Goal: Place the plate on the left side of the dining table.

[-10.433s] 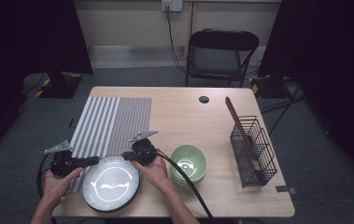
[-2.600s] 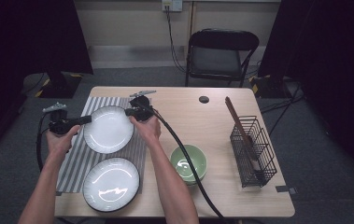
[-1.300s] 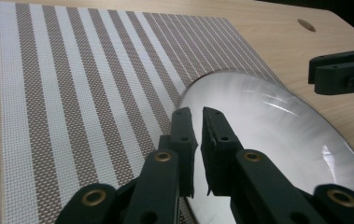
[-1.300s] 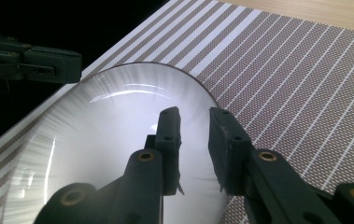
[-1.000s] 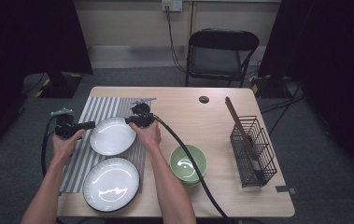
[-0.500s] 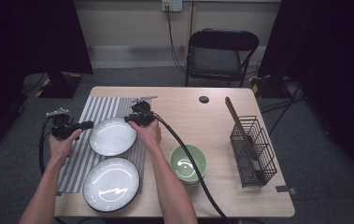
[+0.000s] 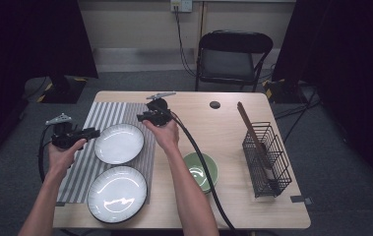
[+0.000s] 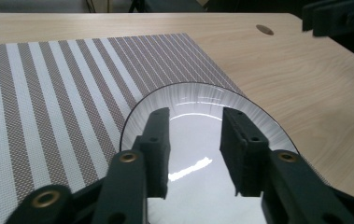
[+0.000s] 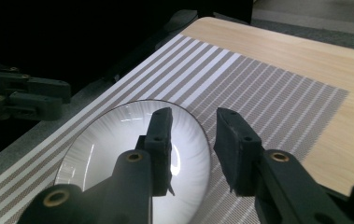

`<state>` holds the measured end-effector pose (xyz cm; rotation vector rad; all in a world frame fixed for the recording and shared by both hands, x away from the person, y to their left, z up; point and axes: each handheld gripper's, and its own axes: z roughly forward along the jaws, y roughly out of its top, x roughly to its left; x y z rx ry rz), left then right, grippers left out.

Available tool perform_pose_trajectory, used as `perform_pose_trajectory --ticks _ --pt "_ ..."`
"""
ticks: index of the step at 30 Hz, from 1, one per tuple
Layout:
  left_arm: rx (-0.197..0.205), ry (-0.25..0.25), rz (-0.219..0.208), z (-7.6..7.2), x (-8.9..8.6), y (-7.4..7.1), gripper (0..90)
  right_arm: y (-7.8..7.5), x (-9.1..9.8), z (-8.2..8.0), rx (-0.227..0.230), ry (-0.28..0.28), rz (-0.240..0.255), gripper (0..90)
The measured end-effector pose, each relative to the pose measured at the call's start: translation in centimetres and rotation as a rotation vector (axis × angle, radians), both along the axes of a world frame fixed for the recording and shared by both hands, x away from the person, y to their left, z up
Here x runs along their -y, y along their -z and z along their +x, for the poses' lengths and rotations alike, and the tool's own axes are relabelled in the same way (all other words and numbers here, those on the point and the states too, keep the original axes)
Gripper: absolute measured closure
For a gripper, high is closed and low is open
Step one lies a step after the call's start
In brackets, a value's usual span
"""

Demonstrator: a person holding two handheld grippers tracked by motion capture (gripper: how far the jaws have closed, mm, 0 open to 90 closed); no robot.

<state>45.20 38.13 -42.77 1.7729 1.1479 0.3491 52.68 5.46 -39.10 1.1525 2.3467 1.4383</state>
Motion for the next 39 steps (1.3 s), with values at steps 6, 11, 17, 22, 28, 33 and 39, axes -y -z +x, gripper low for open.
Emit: perform_pose_trajectory --ticks 6,11,17,22,28,33,39 --pt "0.014 0.009 0.036 -1.5 0.8 -0.5 52.3 -0.8 2.5 -0.2 0.01 0.004 -0.008 61.7" --pt "0.014 0.022 0.036 -2.8 1.6 -0.4 47.4 -1.3 4.2 -0.5 0.015 0.002 -0.006 56.7" --pt "0.011 0.041 0.056 -4.7 2.1 0.4 44.2 -1.7 7.0 -1.5 0.026 0.008 0.002 50.9" --pt "0.024 0.043 0.089 -6.6 2.5 0.9 42.5 -1.8 9.1 -2.4 0.036 0.023 0.007 48.0" --pt "0.04 0.088 0.076 -8.3 3.6 1.1 40.5 -2.1 11.5 -4.1 0.075 0.005 0.027 52.2" --pt "0.048 0.123 0.117 -9.3 4.4 1.0 37.7 -1.9 13.1 -5.0 0.065 0.011 0.031 51.4" --pt "0.029 0.088 0.153 -10.2 3.5 2.0 34.1 -1.3 14.7 -6.1 0.065 0.02 0.028 51.4"
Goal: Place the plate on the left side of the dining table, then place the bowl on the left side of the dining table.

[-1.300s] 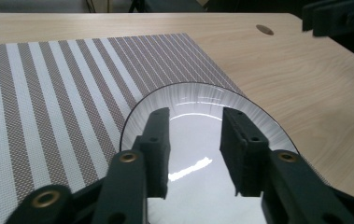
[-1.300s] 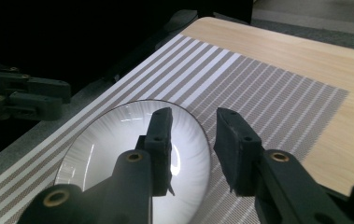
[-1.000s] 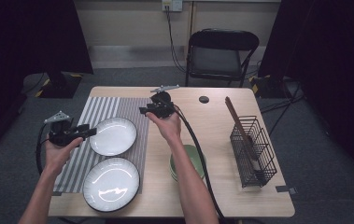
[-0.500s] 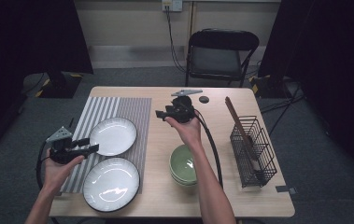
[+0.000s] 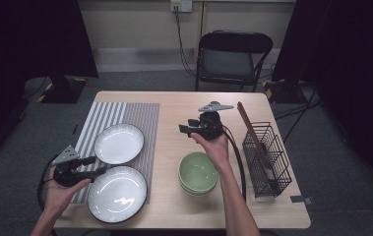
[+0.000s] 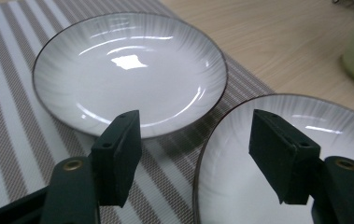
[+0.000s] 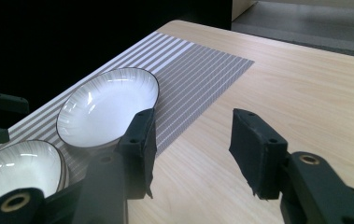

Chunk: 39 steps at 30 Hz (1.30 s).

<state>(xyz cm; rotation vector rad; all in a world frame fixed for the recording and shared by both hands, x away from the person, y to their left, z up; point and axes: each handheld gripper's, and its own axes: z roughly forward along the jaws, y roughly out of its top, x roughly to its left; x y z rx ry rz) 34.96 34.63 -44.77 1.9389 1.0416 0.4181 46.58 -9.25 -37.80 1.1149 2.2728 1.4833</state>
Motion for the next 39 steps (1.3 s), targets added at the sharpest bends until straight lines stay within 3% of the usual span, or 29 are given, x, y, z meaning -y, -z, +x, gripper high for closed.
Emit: perform_pose_trajectory --ticks 3,5,6,8,9,15,19,23,27,30,34,39 --pt "-0.014 0.012 -0.033 -0.7 -0.3 0.4 33.6 0.3 0.5 -0.5 -0.007 0.001 0.002 51.5" --pt "-0.013 0.043 -0.033 -1.2 -0.3 0.4 34.1 0.3 0.8 -0.9 -0.016 0.006 0.026 51.6" --pt "-0.002 0.041 -0.016 -1.6 -0.1 0.3 34.3 0.2 0.9 -1.1 -0.011 0.004 0.031 51.7" --pt "-0.014 0.033 -0.042 -2.1 0.0 0.2 33.9 0.0 1.0 -1.5 0.004 -0.004 0.041 51.7" --pt "-0.013 0.022 -0.035 -2.4 0.1 0.0 33.8 0.0 1.1 -1.7 0.005 -0.002 0.045 51.7" --pt "-0.005 0.01 -0.024 -3.0 0.4 0.5 32.7 0.8 2.1 -2.6 -0.014 0.002 0.04 52.7" --pt "-0.009 0.021 -0.039 -3.2 1.2 0.5 32.7 0.9 2.7 -3.4 -0.017 -0.003 0.066 53.0" --pt "-0.005 0.043 -0.033 -3.4 2.0 0.4 32.3 1.2 3.1 -3.9 -0.028 0.002 0.042 53.0" --pt "-0.013 0.059 -0.049 -3.6 3.0 0.4 32.3 1.5 3.7 -4.4 -0.037 0.004 0.045 54.8" --pt "-0.011 0.077 -0.026 -3.4 3.4 0.5 32.3 1.9 4.1 -4.8 -0.045 -0.001 0.034 58.4" --pt "-0.013 0.084 -0.039 -3.2 4.2 0.3 32.1 2.4 4.4 -5.2 -0.053 -0.01 0.035 60.1" --pt "-0.005 0.098 -0.047 -2.8 5.1 0.1 32.2 2.9 4.8 -5.6 -0.07 -0.015 0.028 57.5"
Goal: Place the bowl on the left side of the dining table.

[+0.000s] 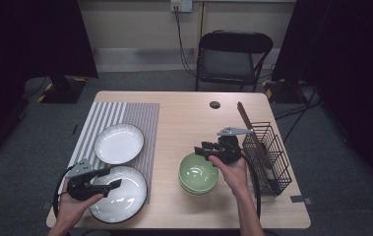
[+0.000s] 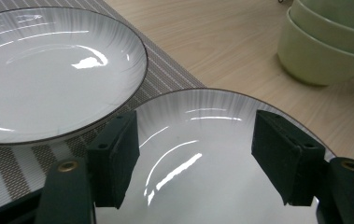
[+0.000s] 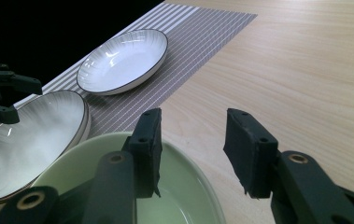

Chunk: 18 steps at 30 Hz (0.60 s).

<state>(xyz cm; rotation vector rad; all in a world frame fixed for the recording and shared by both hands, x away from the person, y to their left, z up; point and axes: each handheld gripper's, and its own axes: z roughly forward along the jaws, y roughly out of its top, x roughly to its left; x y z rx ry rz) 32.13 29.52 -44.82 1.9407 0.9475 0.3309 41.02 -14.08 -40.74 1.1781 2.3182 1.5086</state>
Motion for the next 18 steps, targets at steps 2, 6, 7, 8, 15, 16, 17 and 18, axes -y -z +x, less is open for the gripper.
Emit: perform_pose_trajectory --ticks 2,6,7,8,15,16,17,18 --pt "-0.002 0.007 -0.009 0.1 0.6 0.0 32.1 0.2 0.2 0.0 -0.002 0.002 0.002 59.9" --pt "-0.007 0.048 0.009 -0.2 1.9 0.1 32.0 0.4 0.6 -0.1 -0.004 0.008 0.023 64.5" --pt "-0.004 0.054 0.01 -0.3 2.1 0.1 32.0 0.4 0.6 -0.4 0.001 0.007 0.014 65.2" --pt "-0.003 0.064 0.018 -0.3 2.4 0.1 32.0 0.5 0.6 -0.4 -0.001 0.002 0.015 66.2" --pt "0.009 0.082 -0.006 -0.3 3.6 -0.7 32.0 0.8 0.5 -1.0 0.008 -0.001 0.0 72.6" --pt "0.013 0.099 -0.004 -0.3 4.2 -0.9 32.0 0.7 0.5 -1.0 0.008 0.003 0.002 73.9" --pt "0.009 0.102 -0.009 -0.2 4.5 -1.0 32.4 0.7 0.6 -1.0 0.007 0.003 0.0 75.6" --pt "0.01 0.106 -0.015 -0.2 4.9 -1.1 32.4 0.8 0.7 -1.0 0.007 0.0 0.001 76.2"
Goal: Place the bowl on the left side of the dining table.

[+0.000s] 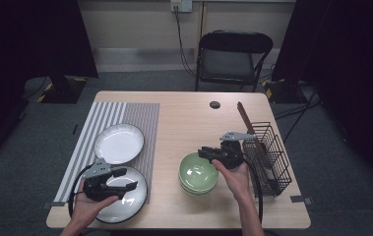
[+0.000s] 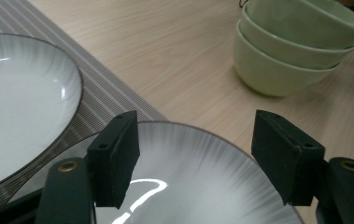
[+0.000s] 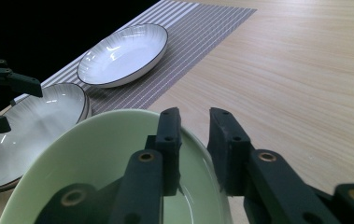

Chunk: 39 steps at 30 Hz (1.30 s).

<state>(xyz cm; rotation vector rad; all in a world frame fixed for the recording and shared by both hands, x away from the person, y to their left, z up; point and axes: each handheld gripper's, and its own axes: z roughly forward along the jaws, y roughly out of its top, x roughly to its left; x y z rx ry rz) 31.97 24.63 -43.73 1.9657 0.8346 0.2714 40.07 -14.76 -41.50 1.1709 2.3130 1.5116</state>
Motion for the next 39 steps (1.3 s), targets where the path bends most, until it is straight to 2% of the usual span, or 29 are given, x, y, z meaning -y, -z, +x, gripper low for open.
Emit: perform_pose_trajectory --ticks 3,5,6,8,11,14,16,18,21,22,24,25,27,29,30,31,33,34,35,37,39 --pt "-0.004 0.034 -0.026 0.2 1.4 -0.4 32.8 0.1 0.2 0.1 -0.009 -0.005 0.015 76.8" --pt "0.005 0.054 -0.021 0.5 2.2 -0.7 34.4 0.1 0.3 0.2 -0.012 -0.01 0.019 77.1" --pt "0.002 0.066 -0.042 0.9 2.8 -0.9 35.7 0.1 0.3 0.2 -0.01 -0.012 0.015 77.2" --pt "0.009 0.085 -0.053 1.6 3.7 -1.3 39.4 0.0 0.3 0.2 -0.011 -0.016 0.011 77.7" --pt "0.012 0.118 -0.073 2.6 5.1 -1.9 49.7 0.0 0.3 0.3 -0.01 -0.02 0.006 78.0" --pt "0.024 0.146 -0.108 3.7 6.7 -2.5 57.2 0.0 0.3 0.4 -0.011 -0.027 0.005 78.4" --pt "0.033 0.158 -0.11 4.3 7.7 -2.8 63.1 0.1 0.4 0.4 -0.013 -0.026 0.016 78.8" --pt "0.037 0.16 -0.099 5.0 8.6 -3.0 65.9 0.3 0.4 0.5 -0.023 -0.018 0.03 78.8" --pt "0.033 0.182 -0.124 5.7 9.4 -3.3 68.9 0.5 0.4 0.4 -0.017 -0.016 0.022 79.1" --pt "0.037 0.186 -0.139 6.0 9.7 -3.3 70.7 0.5 0.4 0.4 -0.019 -0.018 0.025 79.2" --pt "0.015 0.189 -0.145 6.5 10.1 -3.0 74.2 0.5 0.5 0.5 -0.021 -0.025 0.027 79.4" --pt "0.017 0.193 -0.15 6.6 10.3 -2.9 75.7 0.5 0.5 0.6 -0.021 -0.029 0.025 79.7" --pt "0.005 0.209 -0.143 7.0 10.8 -2.5 77.1 0.4 0.5 0.7 -0.024 -0.036 0.01 82.0" --pt "0.005 0.197 -0.129 7.2 11.2 -2.3 78.4 0.4 0.5 1.0 -0.04 -0.035 0.043 85.4" --pt "-0.01 0.204 -0.147 7.3 11.3 -2.1 79.3 0.5 0.4 1.2 -0.044 -0.042 0.053 85.7" --pt "-0.006 0.21 -0.14 7.4 11.5 -2.0 79.3 0.5 0.1 1.3 -0.043 -0.045 0.051 85.1" --pt "-0.007 0.207 -0.126 7.6 11.6 -1.9 80.2 0.4 -0.4 1.3 -0.042 -0.05 0.033 83.1" --pt "-0.019 0.212 -0.144 7.7 11.7 -1.8 80.1 0.3 -0.5 1.3 -0.039 -0.049 0.022 83.2" --pt "-0.016 0.217 -0.136 7.9 11.8 -1.7 80.2 0.2 -0.5 1.3 -0.038 -0.05 0.011 83.3" --pt "-0.023 0.217 -0.138 8.0 11.9 -1.6 80.1 0.1 -0.3 1.5 -0.056 -0.06 0.001 83.1" --pt "-0.026 0.213 -0.133 8.1 12.0 -1.4 80.4 -0.1 0.0 1.4 -0.049 -0.067 -0.028 83.3"
